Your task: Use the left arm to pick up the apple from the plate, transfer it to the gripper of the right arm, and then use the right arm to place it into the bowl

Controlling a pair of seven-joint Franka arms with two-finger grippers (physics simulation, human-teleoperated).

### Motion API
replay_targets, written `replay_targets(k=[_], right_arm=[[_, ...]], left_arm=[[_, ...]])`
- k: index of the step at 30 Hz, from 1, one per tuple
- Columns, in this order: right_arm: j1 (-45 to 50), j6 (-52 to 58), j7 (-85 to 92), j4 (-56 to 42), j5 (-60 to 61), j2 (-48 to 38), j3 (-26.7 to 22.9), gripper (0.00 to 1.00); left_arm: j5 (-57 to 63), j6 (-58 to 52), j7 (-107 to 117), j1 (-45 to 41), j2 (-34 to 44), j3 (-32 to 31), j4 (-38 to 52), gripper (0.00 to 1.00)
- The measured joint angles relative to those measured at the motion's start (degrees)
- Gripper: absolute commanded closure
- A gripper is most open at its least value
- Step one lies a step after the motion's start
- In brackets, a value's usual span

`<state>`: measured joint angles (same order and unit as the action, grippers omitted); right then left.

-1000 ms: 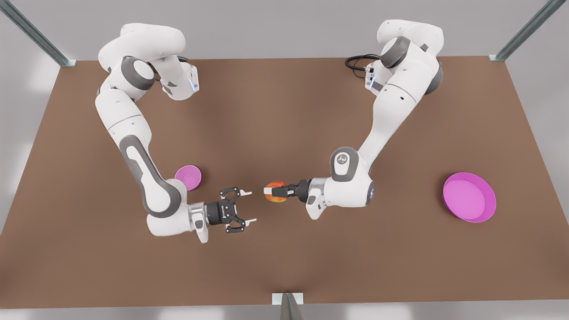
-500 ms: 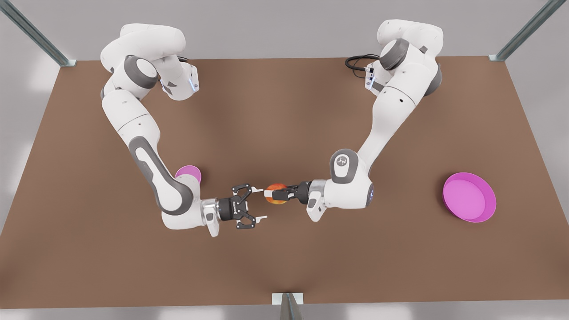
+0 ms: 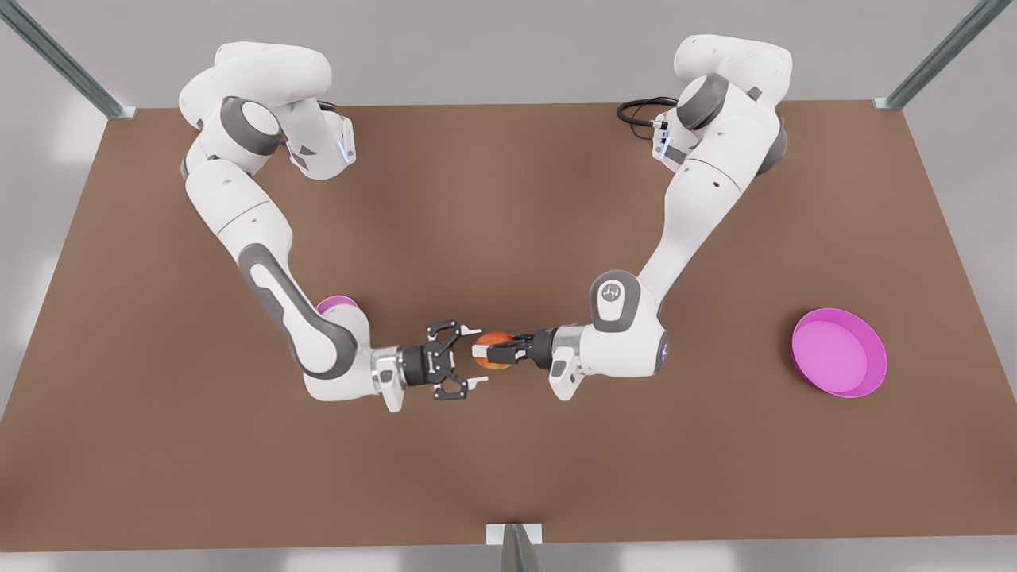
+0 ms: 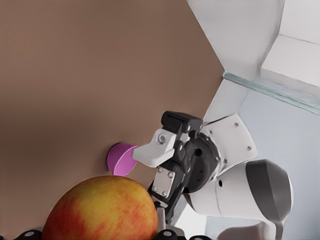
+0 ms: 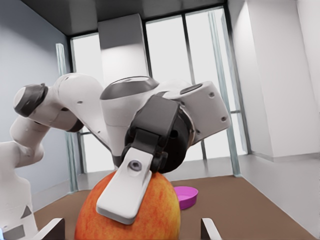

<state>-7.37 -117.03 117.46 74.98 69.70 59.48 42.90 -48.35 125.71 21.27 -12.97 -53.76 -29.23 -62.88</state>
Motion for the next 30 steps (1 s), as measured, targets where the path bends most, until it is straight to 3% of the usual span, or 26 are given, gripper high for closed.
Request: replay_targets(k=[30], right_arm=[[3.19,-4.07,4.84,-0.12,4.48,0.86,0.24,0.00]], left_arm=[[0.04,0.93,0.81,-0.56,-0.14,0.00,0.02,0.24]])
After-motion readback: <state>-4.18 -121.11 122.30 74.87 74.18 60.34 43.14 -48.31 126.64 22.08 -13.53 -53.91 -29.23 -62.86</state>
